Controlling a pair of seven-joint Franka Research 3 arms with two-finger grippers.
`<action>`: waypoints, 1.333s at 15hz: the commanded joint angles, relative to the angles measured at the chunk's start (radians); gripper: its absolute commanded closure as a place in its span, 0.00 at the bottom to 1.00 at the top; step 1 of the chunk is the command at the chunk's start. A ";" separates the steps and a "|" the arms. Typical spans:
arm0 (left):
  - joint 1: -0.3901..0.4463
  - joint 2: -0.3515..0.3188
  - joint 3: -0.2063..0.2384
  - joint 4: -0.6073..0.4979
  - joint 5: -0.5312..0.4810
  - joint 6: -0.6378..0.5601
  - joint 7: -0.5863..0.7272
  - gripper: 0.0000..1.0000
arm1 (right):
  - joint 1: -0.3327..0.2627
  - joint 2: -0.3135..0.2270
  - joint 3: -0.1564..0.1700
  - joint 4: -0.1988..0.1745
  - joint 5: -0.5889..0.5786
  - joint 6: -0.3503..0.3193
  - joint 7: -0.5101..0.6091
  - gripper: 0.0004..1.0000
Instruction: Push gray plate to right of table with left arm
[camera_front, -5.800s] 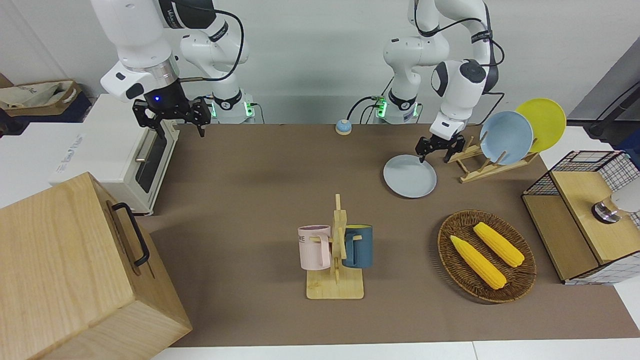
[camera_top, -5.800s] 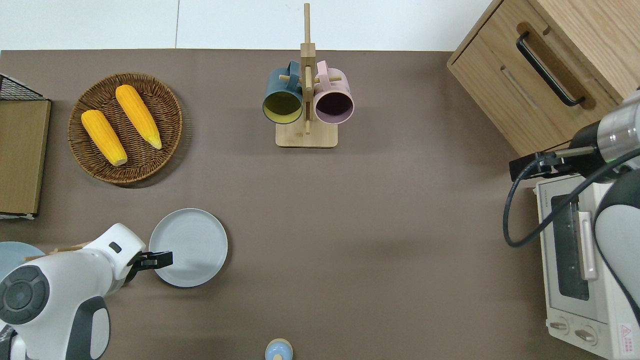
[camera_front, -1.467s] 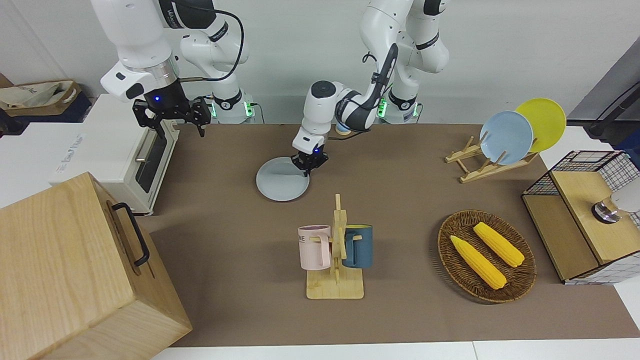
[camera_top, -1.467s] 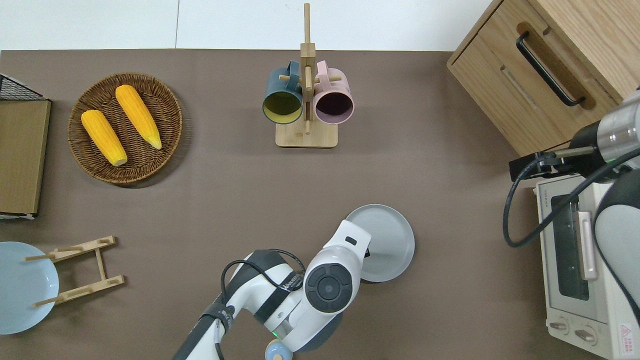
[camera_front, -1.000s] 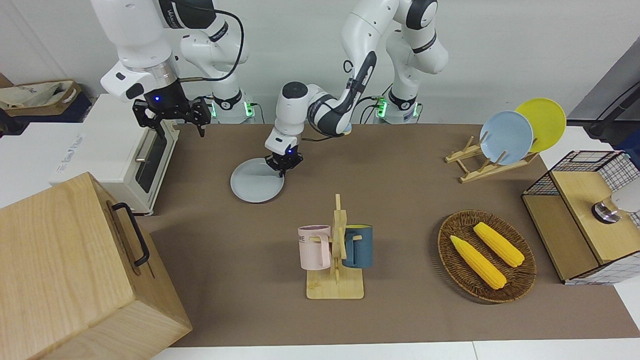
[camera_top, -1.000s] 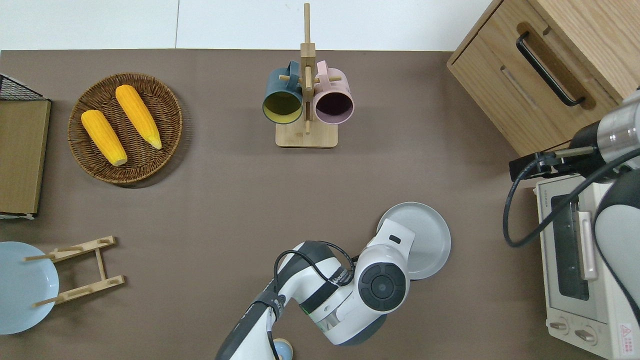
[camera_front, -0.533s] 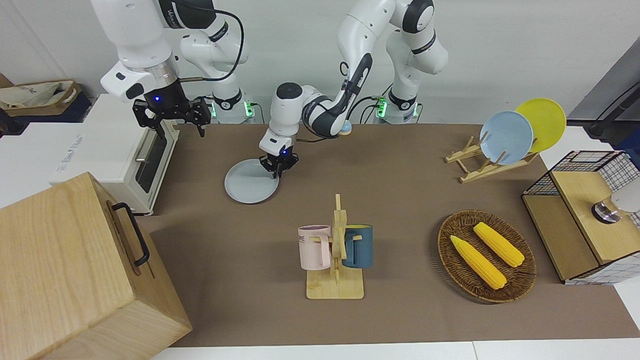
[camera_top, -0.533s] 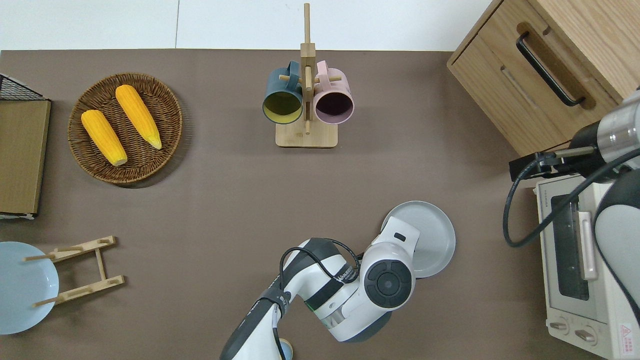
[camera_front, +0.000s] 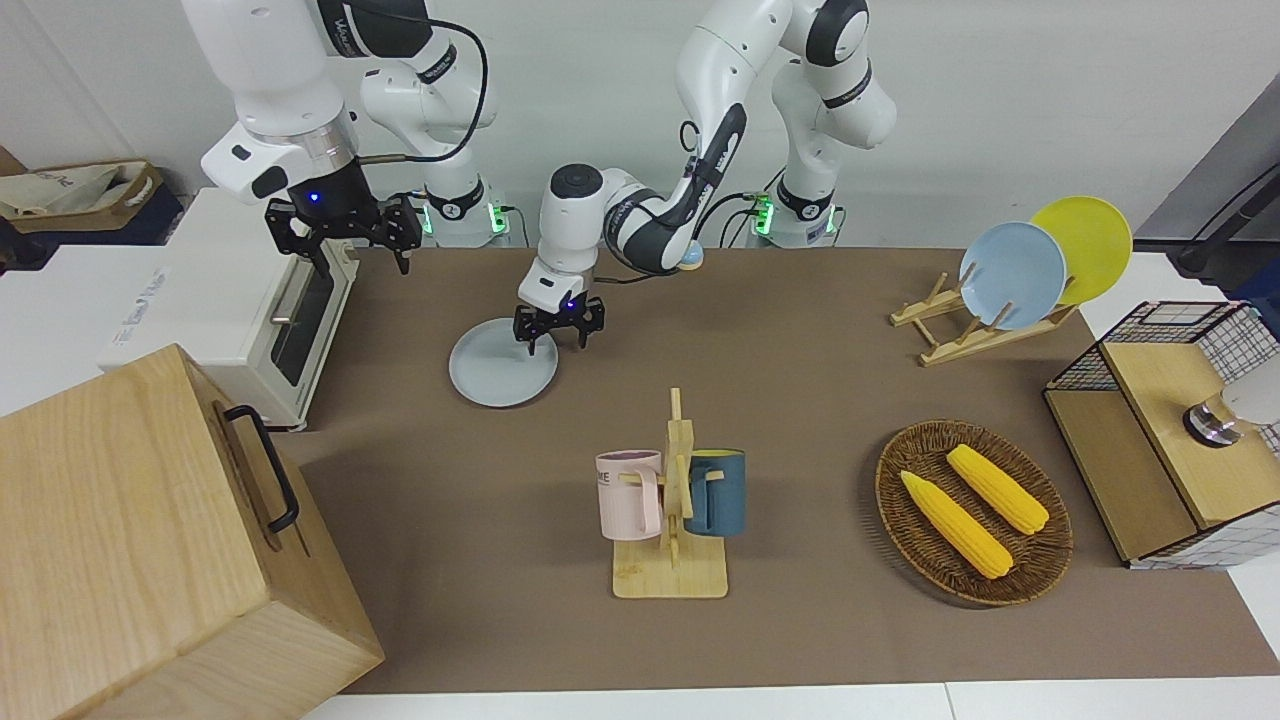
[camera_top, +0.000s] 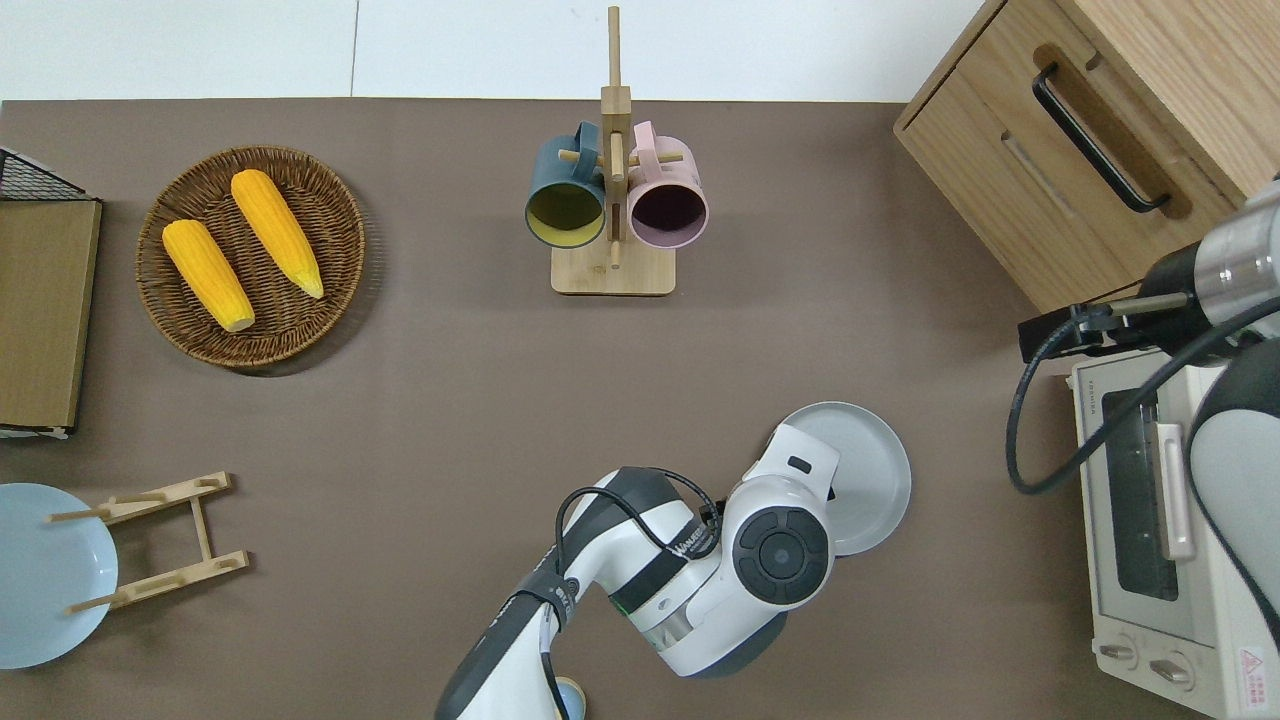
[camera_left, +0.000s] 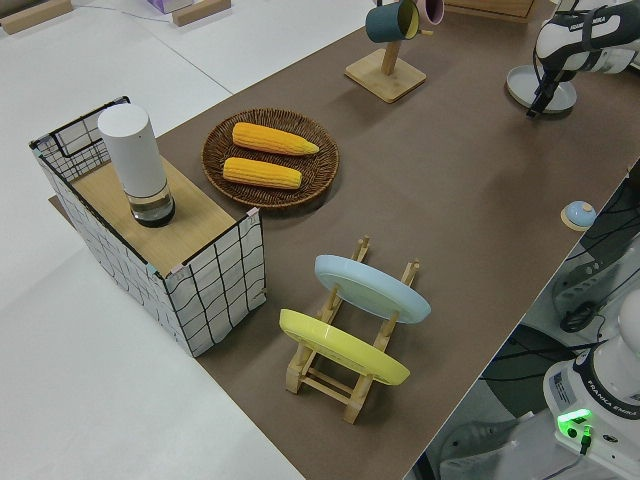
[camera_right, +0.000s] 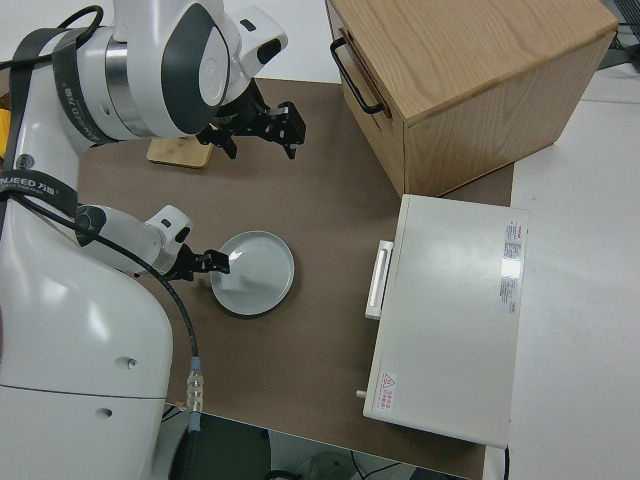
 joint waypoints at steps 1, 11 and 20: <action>0.005 -0.028 0.011 0.011 0.021 -0.060 0.003 0.02 | -0.001 -0.006 0.000 0.003 0.007 -0.010 0.003 0.02; 0.232 -0.375 0.014 -0.184 -0.078 -0.332 0.385 0.01 | -0.001 -0.006 0.000 0.001 0.007 -0.010 0.005 0.02; 0.549 -0.562 0.017 -0.176 -0.111 -0.664 0.839 0.01 | -0.001 -0.006 0.000 0.001 0.007 -0.010 0.003 0.02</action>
